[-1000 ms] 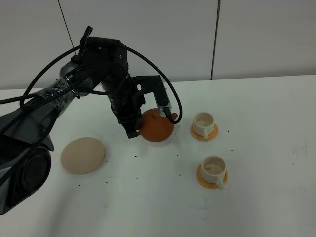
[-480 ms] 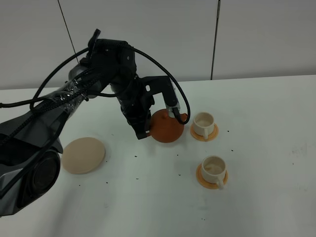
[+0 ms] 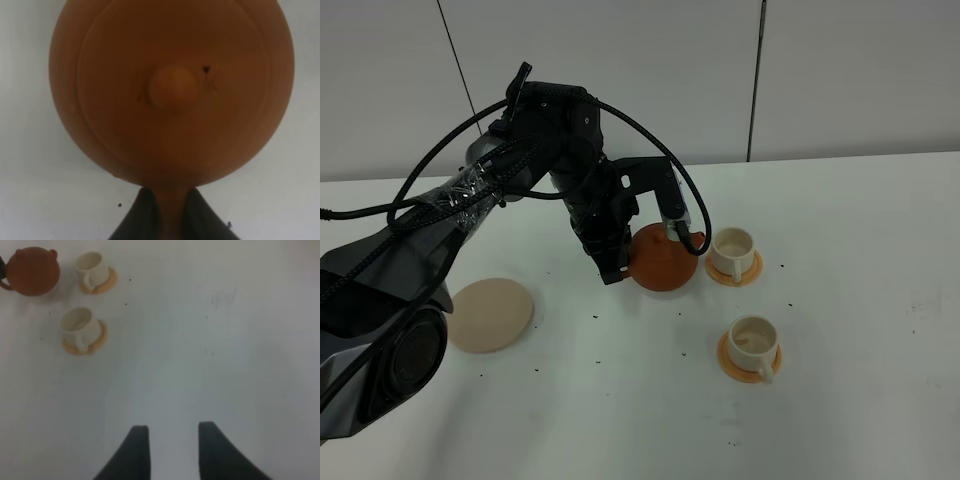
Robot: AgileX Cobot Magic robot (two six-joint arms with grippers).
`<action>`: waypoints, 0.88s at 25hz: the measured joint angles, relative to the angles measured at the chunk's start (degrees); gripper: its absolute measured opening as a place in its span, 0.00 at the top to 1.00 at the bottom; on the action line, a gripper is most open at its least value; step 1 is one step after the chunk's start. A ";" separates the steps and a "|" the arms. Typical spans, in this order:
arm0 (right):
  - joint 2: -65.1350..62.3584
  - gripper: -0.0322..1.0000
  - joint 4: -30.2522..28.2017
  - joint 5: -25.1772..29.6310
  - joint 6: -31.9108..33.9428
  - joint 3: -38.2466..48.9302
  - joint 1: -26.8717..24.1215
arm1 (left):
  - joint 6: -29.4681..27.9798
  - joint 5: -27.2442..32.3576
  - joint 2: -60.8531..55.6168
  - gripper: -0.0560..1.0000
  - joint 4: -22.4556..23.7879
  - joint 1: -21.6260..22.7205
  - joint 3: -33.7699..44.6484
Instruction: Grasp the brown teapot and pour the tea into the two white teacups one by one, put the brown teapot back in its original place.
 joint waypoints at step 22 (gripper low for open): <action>0.00 0.74 0.00 0.00 0.00 0.00 0.00 | -0.62 0.00 -0.23 0.79 1.75 0.00 -0.92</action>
